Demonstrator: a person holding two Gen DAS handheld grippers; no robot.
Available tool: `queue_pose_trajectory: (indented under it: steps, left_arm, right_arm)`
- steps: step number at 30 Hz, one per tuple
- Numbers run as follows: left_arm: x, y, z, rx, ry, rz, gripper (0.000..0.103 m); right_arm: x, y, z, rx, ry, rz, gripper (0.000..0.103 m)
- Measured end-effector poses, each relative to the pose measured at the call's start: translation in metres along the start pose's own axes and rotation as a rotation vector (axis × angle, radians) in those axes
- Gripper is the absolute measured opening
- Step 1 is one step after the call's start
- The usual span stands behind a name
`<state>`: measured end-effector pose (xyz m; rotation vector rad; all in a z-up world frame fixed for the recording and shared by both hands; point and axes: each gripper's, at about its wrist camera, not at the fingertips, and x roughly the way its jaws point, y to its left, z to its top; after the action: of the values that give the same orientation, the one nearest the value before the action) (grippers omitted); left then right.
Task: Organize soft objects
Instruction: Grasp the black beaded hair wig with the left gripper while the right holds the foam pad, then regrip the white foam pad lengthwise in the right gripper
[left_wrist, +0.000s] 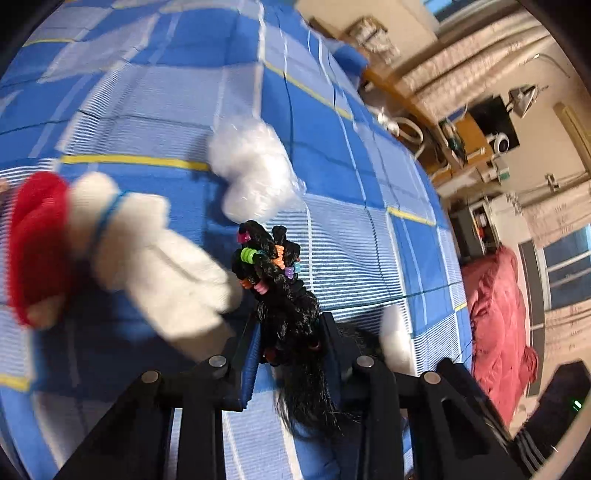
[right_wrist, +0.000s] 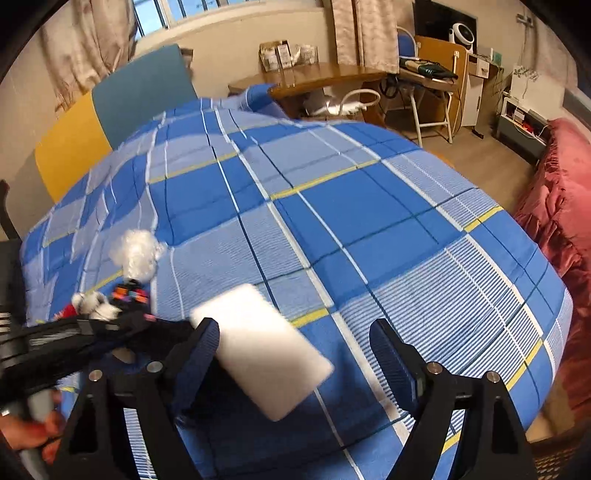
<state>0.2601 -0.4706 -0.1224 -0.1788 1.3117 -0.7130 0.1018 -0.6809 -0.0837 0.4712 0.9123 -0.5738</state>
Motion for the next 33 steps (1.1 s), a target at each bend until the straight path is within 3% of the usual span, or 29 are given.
queue_pose_trajectory:
  steps: [5, 8, 15, 21, 25, 29, 31, 33]
  left_arm:
    - [-0.049, -0.006, -0.014, 0.036, -0.117, -0.018, 0.030]
    - [-0.074, -0.008, -0.023, 0.076, -0.165, -0.001, 0.030]
    - [-0.112, -0.007, -0.036, 0.106, -0.257, 0.010, 0.029]
    - [-0.150, -0.002, -0.057, 0.134, -0.312, -0.045, 0.028]
    - [-0.173, -0.005, -0.062, 0.183, -0.360, -0.058, 0.021]
    - [-0.169, -0.004, -0.063, 0.214, -0.320, -0.035, 0.021]
    - [-0.156, -0.004, -0.069, 0.242, -0.254, -0.015, 0.022]
    - [-0.140, -0.003, -0.079, 0.258, -0.182, 0.010, 0.034]
  right_arm:
    - [0.018, 0.008, -0.008, -0.050, 0.097, -0.004, 0.084]
    - [0.021, 0.013, -0.010, -0.082, 0.105, 0.002, 0.084]
    - [0.017, 0.023, -0.014, -0.099, 0.114, 0.117, 0.084]
    - [0.019, 0.055, -0.026, -0.258, 0.148, 0.156, 0.086]
    - [0.024, 0.068, -0.035, -0.358, 0.164, 0.102, 0.089]
    - [0.030, 0.071, -0.042, -0.407, 0.191, 0.057, 0.092]
    - [0.033, 0.071, -0.045, -0.424, 0.194, 0.028, 0.091]
    - [0.036, 0.070, -0.046, -0.426, 0.200, 0.007, 0.089]
